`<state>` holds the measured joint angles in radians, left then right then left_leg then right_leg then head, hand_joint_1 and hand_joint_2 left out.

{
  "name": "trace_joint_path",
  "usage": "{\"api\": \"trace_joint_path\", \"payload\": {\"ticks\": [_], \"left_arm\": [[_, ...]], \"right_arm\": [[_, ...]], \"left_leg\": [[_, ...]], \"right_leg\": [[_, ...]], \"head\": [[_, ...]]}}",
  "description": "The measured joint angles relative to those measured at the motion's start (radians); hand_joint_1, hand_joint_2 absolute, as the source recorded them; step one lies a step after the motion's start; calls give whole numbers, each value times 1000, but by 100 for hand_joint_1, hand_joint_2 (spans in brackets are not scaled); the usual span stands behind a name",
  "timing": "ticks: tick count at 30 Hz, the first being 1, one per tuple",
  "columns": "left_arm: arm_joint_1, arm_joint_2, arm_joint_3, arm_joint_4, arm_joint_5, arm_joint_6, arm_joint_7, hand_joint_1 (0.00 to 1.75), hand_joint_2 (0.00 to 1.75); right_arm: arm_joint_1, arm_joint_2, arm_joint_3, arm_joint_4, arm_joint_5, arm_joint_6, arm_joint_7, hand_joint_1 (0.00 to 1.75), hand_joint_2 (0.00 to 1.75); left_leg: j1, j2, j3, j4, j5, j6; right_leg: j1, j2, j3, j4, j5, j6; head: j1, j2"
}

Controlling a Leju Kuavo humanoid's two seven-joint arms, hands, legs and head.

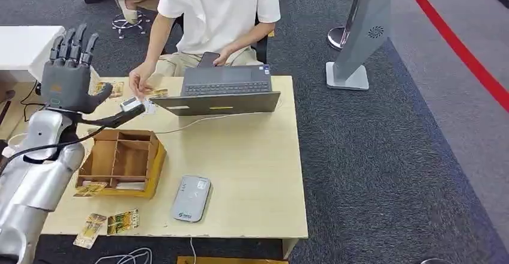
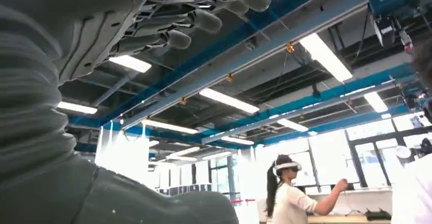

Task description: Pass the card to the sensor for recognition and then transmit it.

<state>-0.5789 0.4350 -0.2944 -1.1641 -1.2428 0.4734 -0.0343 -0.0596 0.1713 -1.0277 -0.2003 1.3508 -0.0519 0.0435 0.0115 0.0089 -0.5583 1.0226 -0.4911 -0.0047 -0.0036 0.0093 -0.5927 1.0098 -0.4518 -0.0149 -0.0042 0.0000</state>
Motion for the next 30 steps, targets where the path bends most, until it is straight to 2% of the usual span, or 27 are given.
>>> {"api": "trace_joint_path", "payload": {"ticks": [2, 4, 6, 8, 10, 12, 13, 14, 17, 19, 21, 23, 24, 25, 28, 30], "left_arm": [[150, 75, 72, -128, 43, 14, -11, 0, 175], [346, 130, 202, -261, 104, 38, -43, 0, 175], [535, 146, 400, -381, 216, 24, -137, 0, 175], [650, 101, 669, -473, 343, -107, -362, 0, 175], [676, 29, 938, -531, 360, -265, -553, 0, 175], [681, -38, 1148, -570, 354, -365, -628, 0, 175], [681, -59, 1239, -577, 350, -399, -641, 0, 175], [682, -88, 1325, -578, 333, -406, -649, 0, 175], [681, -188, 1513, -541, 265, -390, -651, 0, 175], [675, -251, 1582, -481, 258, -371, -651, 0, 175], [646, -321, 1638, -387, 265, -366, -615, 0, 175], [613, -382, 1694, -224, 349, -393, -508, 0, 175], [601, -402, 1722, -107, 437, -387, -450, 0, 175], [589, -420, 1742, -3, 514, -378, -413, 0, 175], [574, -472, 1768, 280, 755, -387, -324, 0, 175], [561, -506, 1769, 447, 796, -407, -257, 0, 175]], "right_arm": [[4, 5, -5, 0, -10, -1, 10, 0, 175], [11, 10, -12, 0, -20, -5, 19, 0, 175], [22, 15, -25, 0, -31, -7, 22, 0, 175], [31, 21, -34, 0, -37, -8, 20, 0, 175], [32, 25, -46, 0, -42, -10, 18, 0, 175], [30, 30, -51, 0, -48, -11, 12, 0, 175], [29, 32, -55, 0, -49, -15, 8, 0, 175], [28, 34, -56, 0, -50, -19, 6, 0, 175], [26, 42, -71, 0, -51, -29, -4, 0, 175], [25, 44, -74, 0, -60, -31, -7, 0, 175], [26, 47, -74, 0, -70, -32, -15, 0, 175], [27, 51, -74, -2, -66, -31, -33, 0, 175], [28, 54, -74, -3, -60, -31, -39, 0, 175], [32, 55, -74, -4, -56, -30, -45, 0, 175], [41, 58, -72, -10, -32, -29, -55, 0, 175], [46, 58, -69, -13, -17, -29, -57, 0, 175]], "left_leg": [[0, 7, 4, -2, -3, -4], [0, 17, 9, -3, -7, -5], [0, 19, 9, -3, -8, -4], [1, 15, 5, -3, -8, -4], [2, 10, 3, -3, -8, -4], [1, 10, 3, -3, -9, -4], [1, 10, 3, -3, -9, -4], [1, 10, 3, -3, -9, -4], [0, 8, 5, -3, -9, -3], [0, 4, 5, -3, -9, -3], [-1, -1, 5, -3, -8, -2], [-2, -4, 7, -3, -8, -2], [-3, -4, 8, -3, -8, -2], [-3, -4, 8, -3, -8, -2], [-3, -7, 8, -3, -7, -1], [-4, -8, 7, -2, -7, 1]], "right_leg": [[-1, 7, 0, 1, -1, -1], [0, 17, 0, 1, -3, -3], [0, 19, -2, 1, -5, -3], [1, 16, -4, 0, -7, -2], [1, 11, -4, 0, -8, -3], [1, 10, -3, 0, -8, -3], [1, 10, -2, 0, -8, -3], [1, 10, -2, 0, -8, -3], [0, 7, -1, 0, -8, -2], [0, 4, 0, -1, -9, -1], [-1, -2, 3, -1, -9, -1], [-3, -5, 5, -1, -10, 0], [-3, -5, 6, -1, -10, 0], [-3, -5, 6, -1, -10, 0], [-3, -9, 7, -2, -10, 1], [-3, -10, 8, -3, -10, 1]], "head": [[2, 0], [-1, 0], [-2, 0], [-3, 0], [-1, 0], [-2, 0], [-2, 0], [-2, 0], [-2, 0], [-2, 0], [-1, 0], [-1, 0], [-2, 0], [-6, 0], [-5, 0], [-3, 0]]}}
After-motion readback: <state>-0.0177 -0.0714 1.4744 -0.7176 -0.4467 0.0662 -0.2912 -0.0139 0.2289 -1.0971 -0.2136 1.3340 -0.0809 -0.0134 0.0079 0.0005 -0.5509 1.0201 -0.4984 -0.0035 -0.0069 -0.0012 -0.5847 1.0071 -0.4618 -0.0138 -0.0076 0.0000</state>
